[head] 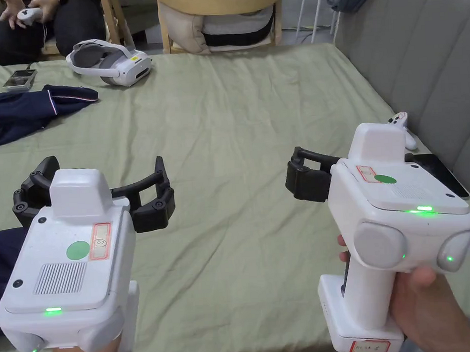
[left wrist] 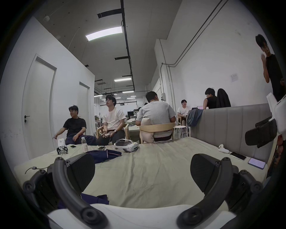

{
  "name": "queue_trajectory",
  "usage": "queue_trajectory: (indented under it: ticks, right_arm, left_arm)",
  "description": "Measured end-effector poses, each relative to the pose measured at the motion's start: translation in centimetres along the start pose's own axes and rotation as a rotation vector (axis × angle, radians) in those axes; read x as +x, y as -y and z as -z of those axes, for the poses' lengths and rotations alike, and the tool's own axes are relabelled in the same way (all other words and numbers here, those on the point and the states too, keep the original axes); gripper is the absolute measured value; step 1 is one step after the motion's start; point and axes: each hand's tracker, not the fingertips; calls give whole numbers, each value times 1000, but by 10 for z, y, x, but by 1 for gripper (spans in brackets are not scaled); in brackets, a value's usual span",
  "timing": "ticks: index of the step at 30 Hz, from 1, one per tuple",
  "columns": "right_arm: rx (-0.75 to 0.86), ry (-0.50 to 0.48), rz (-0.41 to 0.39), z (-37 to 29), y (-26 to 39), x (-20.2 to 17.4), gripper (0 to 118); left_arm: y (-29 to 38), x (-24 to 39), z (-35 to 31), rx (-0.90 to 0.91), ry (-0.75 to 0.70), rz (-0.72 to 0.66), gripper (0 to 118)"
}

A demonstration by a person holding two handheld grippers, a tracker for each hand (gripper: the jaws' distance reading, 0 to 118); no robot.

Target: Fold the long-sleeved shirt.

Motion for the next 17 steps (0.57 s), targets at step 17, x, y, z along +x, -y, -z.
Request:
queue_trajectory:
  ticks: [17]
  right_arm:
    - [27, 8, -2, 1, 1, 16, 118]
  left_arm:
    - [1, 1, 0, -8, 4, -5, 111]
